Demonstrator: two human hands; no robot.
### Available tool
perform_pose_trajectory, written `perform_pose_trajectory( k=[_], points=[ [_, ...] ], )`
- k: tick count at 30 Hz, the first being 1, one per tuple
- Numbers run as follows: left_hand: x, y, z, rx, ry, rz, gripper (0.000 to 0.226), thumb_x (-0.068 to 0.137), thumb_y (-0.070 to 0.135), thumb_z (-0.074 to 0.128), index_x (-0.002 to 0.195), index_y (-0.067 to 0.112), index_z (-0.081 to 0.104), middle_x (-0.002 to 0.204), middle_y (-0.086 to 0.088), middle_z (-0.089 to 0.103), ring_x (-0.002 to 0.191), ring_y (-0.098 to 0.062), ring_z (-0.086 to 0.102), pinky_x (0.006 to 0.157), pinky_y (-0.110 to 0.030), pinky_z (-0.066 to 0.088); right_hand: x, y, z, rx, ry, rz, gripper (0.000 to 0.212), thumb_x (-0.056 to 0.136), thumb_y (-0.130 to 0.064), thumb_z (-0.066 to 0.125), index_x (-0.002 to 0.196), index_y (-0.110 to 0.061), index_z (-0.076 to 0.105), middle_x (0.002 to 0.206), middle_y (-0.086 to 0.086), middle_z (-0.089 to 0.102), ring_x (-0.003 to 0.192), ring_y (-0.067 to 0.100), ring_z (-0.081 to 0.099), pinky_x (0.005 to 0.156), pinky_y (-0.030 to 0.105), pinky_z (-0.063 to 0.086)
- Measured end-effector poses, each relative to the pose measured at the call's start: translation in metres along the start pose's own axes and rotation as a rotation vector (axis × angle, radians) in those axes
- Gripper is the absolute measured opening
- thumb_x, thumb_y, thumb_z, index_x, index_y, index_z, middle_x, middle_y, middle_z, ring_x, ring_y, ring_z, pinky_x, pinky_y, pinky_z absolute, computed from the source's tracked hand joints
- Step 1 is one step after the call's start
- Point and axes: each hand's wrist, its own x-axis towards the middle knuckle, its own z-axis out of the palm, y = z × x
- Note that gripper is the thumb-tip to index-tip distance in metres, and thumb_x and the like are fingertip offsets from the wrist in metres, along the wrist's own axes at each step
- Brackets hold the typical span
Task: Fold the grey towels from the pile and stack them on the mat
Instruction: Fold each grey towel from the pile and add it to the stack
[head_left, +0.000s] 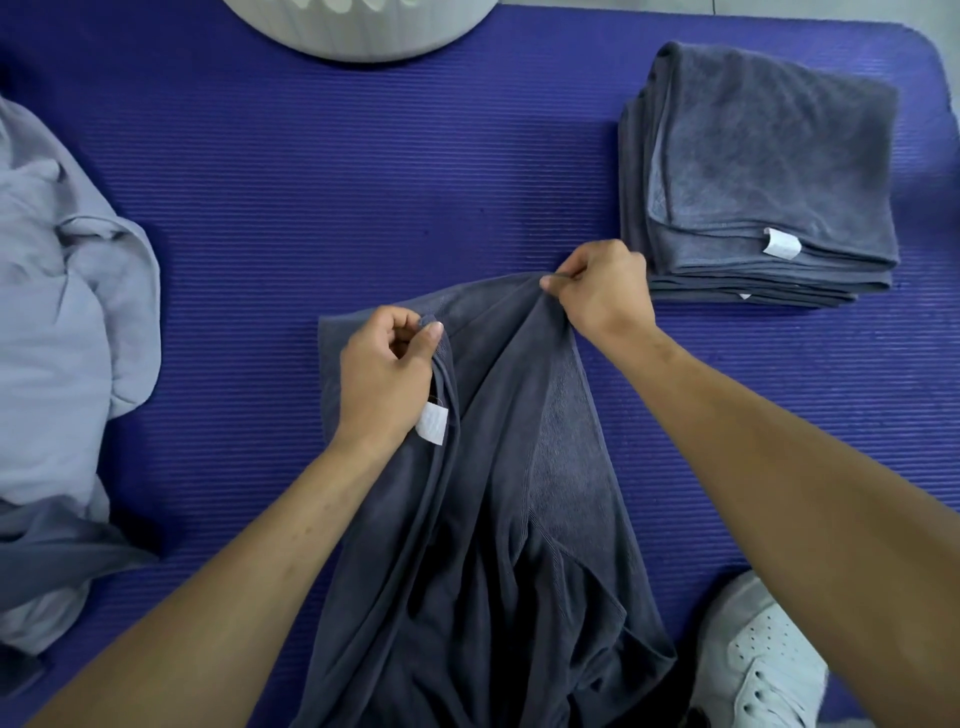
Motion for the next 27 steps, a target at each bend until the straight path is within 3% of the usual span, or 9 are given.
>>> perform_pose_trajectory(
  k=[3,5,8,14,17,18,21,27],
  points=[
    [0.001,0.0,0.002,0.011,-0.009,0.001,0.014,0.094,0.02,0.065,0.082,0.024,0.058,0.076,0.006,0.061,0.061,0.007,0.053,0.06,-0.008,0.042,0.001,-0.007,-0.003,-0.039,-0.033,0.036,0.028,0.087,-0.025,0.075,0.098,0.0,0.068,0.094,0.013,0.069,0.086,0.028,0.067,0.08,0.037,0.058],
    [0.002,-0.001,0.002,0.009,-0.01,-0.009,0.013,0.094,0.021,0.065,0.083,0.023,0.058,0.074,0.007,0.061,0.059,0.006,0.052,0.058,-0.008,0.042,0.004,-0.01,-0.003,-0.08,-0.064,0.059,0.033,0.088,-0.027,0.073,0.101,0.002,0.066,0.088,0.011,0.068,0.082,0.026,0.066,0.077,0.034,0.058],
    [0.003,-0.003,0.003,0.02,-0.009,-0.015,0.01,0.094,0.021,0.065,0.086,0.019,0.06,0.073,0.006,0.061,0.058,0.005,0.051,0.058,-0.009,0.042,0.009,-0.013,-0.002,-0.131,-0.147,0.095,0.026,0.091,-0.03,0.068,0.094,-0.005,0.064,0.075,0.002,0.061,0.068,0.016,0.059,0.075,0.032,0.057],
    [0.003,0.0,0.003,0.0,0.013,-0.051,0.011,0.092,0.022,0.069,0.083,0.023,0.061,0.076,0.007,0.064,0.061,0.007,0.056,0.061,-0.008,0.044,-0.005,-0.017,-0.009,-0.082,-0.137,0.012,0.016,0.092,-0.025,0.066,0.097,-0.011,0.059,0.084,-0.001,0.058,0.073,0.013,0.056,0.064,0.026,0.05],
    [0.004,0.001,0.0,-0.072,0.046,-0.142,0.006,0.088,0.024,0.073,0.085,0.025,0.068,0.083,0.004,0.072,0.076,-0.003,0.068,0.075,-0.022,0.054,-0.018,-0.018,-0.017,0.026,-0.129,-0.01,0.015,0.089,-0.024,0.071,0.094,-0.012,0.063,0.085,-0.002,0.063,0.073,0.01,0.06,0.059,0.02,0.049],
    [0.002,0.003,-0.003,-0.095,0.043,-0.178,0.004,0.088,0.024,0.074,0.089,0.021,0.071,0.081,0.003,0.073,0.073,-0.005,0.069,0.075,-0.026,0.057,-0.024,-0.02,-0.021,0.051,-0.14,-0.016,0.014,0.088,-0.022,0.072,0.093,-0.01,0.066,0.082,-0.001,0.065,0.073,0.012,0.063,0.061,0.022,0.053],
    [-0.008,0.016,-0.015,-0.102,0.02,-0.256,0.007,0.087,0.022,0.075,0.089,0.015,0.073,0.068,0.003,0.066,0.053,-0.002,0.06,0.064,-0.026,0.057,-0.044,-0.031,-0.04,0.081,-0.176,-0.051,0.015,0.089,-0.019,0.071,0.09,-0.004,0.072,0.069,0.001,0.064,0.064,0.012,0.061,0.071,0.031,0.06],
    [-0.035,0.077,-0.072,0.073,-0.085,-0.209,0.01,0.091,0.015,0.069,0.086,0.007,0.071,0.068,-0.006,0.064,0.05,-0.013,0.058,0.043,-0.021,0.047,-0.109,-0.087,-0.1,0.162,-0.262,-0.117,0.012,0.092,-0.011,0.067,0.082,-0.004,0.071,0.065,0.007,0.067,0.051,0.011,0.066,0.049,0.021,0.055]
  ],
)
